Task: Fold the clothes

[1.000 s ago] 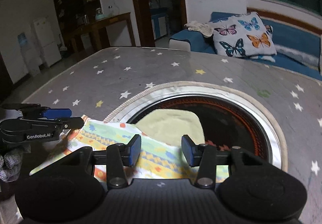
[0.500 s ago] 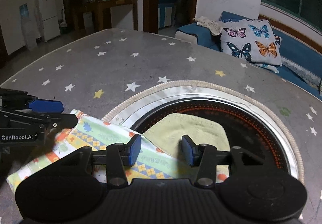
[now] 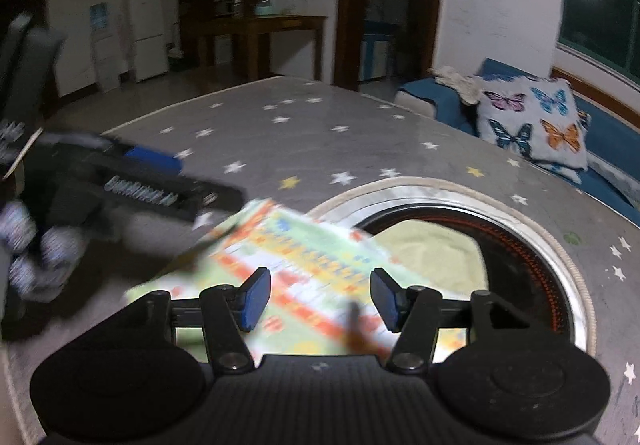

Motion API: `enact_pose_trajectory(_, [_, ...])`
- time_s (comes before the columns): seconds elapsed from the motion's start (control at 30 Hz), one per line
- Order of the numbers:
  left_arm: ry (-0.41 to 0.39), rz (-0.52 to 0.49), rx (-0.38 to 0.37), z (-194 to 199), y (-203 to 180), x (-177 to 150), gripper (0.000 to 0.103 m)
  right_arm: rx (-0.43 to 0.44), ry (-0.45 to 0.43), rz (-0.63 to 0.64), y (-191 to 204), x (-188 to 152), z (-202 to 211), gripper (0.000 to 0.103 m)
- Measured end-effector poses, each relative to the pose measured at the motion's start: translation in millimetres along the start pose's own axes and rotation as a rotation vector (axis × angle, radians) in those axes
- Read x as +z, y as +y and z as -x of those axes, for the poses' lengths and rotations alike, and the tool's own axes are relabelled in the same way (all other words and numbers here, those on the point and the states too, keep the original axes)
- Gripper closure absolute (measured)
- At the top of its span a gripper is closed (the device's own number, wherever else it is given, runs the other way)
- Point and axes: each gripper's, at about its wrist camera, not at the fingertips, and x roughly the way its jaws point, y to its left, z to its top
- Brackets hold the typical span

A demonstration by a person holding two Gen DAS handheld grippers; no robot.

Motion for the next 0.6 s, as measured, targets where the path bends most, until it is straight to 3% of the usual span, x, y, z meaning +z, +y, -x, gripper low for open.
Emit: enact_pose_trajectory(0.6, [0.057,0.15,-0.029,14,26,-9,0.0,0.102,0.021,0.293,94,-12,-6,0.047])
